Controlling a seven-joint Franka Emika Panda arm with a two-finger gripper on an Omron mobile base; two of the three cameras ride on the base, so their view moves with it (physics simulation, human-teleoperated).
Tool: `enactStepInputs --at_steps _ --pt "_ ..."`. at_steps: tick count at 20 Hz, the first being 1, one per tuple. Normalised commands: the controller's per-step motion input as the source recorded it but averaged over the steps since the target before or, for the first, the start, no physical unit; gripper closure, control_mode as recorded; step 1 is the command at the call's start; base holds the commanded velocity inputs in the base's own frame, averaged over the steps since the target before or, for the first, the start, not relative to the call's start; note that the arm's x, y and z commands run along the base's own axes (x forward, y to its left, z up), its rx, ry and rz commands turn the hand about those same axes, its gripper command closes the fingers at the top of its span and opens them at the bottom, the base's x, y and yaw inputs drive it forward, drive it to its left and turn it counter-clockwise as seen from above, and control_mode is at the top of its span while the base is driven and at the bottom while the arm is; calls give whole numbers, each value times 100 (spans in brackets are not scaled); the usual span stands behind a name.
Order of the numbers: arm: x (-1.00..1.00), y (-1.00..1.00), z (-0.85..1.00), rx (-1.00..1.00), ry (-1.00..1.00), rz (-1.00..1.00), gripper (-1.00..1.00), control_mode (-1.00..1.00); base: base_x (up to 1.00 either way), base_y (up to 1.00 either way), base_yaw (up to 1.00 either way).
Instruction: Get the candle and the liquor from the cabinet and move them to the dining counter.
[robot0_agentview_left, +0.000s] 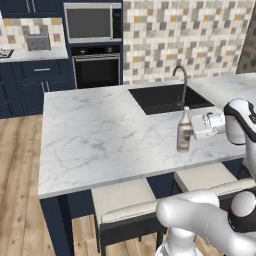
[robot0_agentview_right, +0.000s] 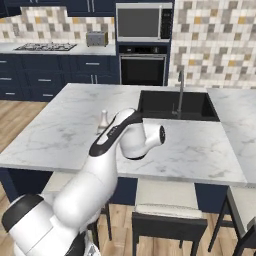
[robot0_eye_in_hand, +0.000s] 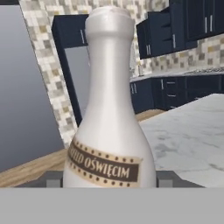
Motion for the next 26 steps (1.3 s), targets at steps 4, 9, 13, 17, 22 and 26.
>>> enactStepInputs --at_steps 4,9,13,17,22,26 --pt "43 17 -26 0 -7 0 100 -100 0 0 0" --pt "37 14 -28 -2 -14 1 100 -100 0 0 0" --pt "42 4 -29 0 -9 1 100 -100 0 0 0" --pt "33 8 -31 0 -10 3 100 -100 0 0 0" --pt "36 2 -27 0 -4 4 100 -100 0 0 0" --pt "32 0 -28 0 -1 8 100 -100 0 0 0"
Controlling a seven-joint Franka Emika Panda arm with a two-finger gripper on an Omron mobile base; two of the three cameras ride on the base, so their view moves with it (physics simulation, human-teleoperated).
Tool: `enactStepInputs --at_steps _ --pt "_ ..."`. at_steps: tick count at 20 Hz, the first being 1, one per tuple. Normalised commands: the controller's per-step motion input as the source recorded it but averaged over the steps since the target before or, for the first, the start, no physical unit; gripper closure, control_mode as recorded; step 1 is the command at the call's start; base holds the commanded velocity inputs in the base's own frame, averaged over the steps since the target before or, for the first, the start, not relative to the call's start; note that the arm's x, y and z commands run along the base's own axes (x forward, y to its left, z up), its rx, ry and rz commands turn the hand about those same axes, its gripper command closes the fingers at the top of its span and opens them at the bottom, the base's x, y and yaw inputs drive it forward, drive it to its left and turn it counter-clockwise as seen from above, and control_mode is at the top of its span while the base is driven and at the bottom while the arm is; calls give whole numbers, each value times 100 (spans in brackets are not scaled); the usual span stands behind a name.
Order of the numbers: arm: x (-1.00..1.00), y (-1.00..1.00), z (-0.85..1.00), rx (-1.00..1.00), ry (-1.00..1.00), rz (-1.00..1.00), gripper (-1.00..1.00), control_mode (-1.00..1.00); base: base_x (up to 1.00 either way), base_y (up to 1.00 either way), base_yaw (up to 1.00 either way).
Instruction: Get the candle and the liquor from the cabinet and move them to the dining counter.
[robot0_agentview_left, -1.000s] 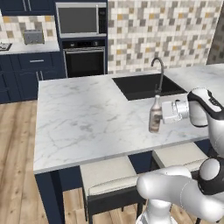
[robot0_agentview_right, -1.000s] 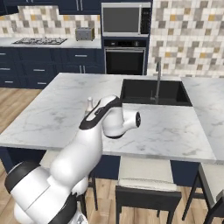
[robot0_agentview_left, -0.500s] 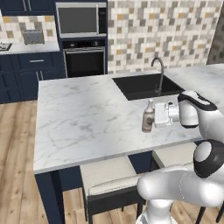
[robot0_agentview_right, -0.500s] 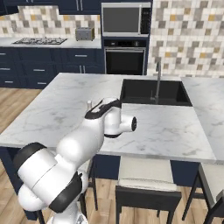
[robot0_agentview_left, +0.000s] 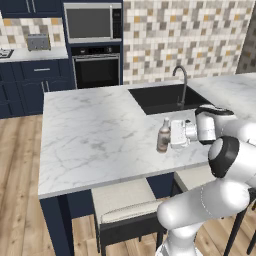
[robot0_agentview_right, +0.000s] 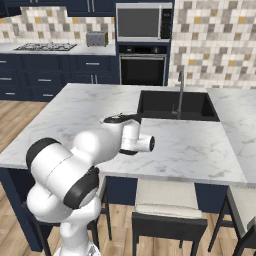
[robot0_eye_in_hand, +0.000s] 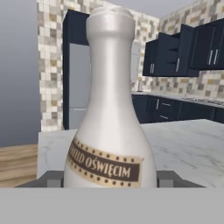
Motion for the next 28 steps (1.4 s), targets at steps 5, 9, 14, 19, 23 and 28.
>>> enactStepInputs --at_steps 5,9,14,19,23,28 --pt "33 0 -27 0 0 7 100 -100 0 0 0" --pt "17 0 -28 0 0 8 100 -100 0 0 0" --pt "11 0 -27 0 0 8 100 -100 0 0 0" --pt "10 0 -21 0 -1 5 100 -100 0 0 0" --pt "13 0 -16 0 -4 3 100 -100 0 0 0" --pt "20 0 -13 0 -2 1 100 -100 0 0 0"
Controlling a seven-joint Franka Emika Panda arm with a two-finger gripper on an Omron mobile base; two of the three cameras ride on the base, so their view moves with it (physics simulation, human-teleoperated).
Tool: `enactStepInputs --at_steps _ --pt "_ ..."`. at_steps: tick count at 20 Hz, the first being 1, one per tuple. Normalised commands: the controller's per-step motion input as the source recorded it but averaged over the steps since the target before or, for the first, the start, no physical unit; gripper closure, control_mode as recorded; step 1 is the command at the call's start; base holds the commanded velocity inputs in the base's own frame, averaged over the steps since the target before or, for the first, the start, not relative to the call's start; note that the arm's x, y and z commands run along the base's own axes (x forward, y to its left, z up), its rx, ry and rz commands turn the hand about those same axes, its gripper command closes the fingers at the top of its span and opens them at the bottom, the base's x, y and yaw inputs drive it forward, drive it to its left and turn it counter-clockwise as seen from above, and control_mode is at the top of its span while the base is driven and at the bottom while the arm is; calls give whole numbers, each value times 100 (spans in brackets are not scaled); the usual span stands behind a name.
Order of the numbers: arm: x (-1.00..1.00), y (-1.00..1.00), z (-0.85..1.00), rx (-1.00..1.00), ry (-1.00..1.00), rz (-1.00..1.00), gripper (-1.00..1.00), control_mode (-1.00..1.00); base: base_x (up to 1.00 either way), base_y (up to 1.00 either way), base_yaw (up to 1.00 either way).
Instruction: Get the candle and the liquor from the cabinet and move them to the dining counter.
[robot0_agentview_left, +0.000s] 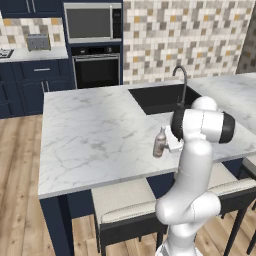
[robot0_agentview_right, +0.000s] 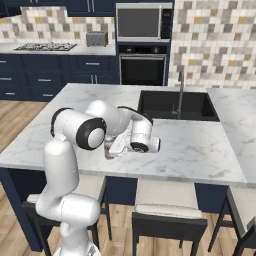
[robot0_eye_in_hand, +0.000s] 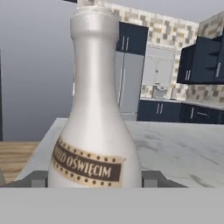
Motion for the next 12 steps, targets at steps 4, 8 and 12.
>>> enactStepInputs --at_steps 4,8,12 --pt "27 1 -12 0 0 0 100 -100 0 0 0" --pt "33 2 -12 -2 -2 0 100 -100 0 0 0" --pt "16 14 -20 -10 -9 0 100 -100 0 0 0"
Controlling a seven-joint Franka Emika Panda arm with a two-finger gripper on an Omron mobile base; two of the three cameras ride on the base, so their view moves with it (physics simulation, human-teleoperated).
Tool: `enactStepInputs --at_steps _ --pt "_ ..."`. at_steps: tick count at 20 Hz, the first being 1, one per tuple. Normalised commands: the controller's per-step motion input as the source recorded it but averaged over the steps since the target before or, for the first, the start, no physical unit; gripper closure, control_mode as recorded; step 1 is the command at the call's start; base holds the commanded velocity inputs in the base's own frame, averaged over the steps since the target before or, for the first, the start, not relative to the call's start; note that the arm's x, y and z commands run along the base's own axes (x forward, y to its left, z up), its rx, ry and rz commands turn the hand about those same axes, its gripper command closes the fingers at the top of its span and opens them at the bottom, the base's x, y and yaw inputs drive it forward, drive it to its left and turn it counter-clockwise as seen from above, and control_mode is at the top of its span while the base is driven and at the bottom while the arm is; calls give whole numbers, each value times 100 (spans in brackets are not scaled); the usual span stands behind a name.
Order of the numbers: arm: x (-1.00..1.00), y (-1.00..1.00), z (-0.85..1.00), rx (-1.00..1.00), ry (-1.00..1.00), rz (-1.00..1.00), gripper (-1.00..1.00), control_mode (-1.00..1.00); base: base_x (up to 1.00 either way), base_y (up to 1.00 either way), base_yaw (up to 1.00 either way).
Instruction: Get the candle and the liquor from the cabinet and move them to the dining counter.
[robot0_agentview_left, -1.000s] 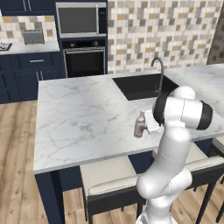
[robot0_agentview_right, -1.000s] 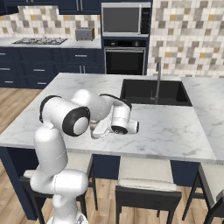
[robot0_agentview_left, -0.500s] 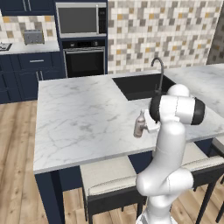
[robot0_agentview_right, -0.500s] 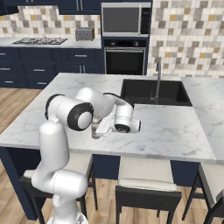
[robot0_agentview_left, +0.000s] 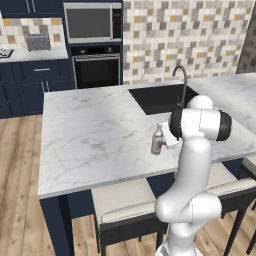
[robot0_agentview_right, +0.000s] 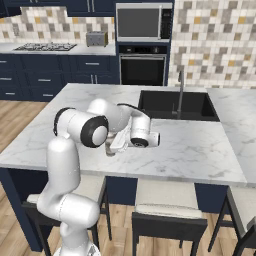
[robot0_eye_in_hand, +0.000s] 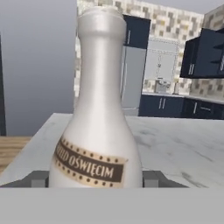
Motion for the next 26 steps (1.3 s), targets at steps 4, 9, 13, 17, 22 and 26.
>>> enactStepInputs --at_steps 4,9,13,17,22,26 --pt "3 24 -32 -15 -13 0 100 -100 0 0 0" --pt "20 15 -33 -9 -9 0 100 -100 0 0 0" --pt "9 0 -36 0 -4 0 100 -100 0 0 0" --pt "2 0 -45 0 -3 0 100 -100 0 0 0" --pt "-1 0 -47 5 -6 0 100 -100 0 0 0" --pt "0 0 -48 6 -5 1 100 -100 0 0 0"
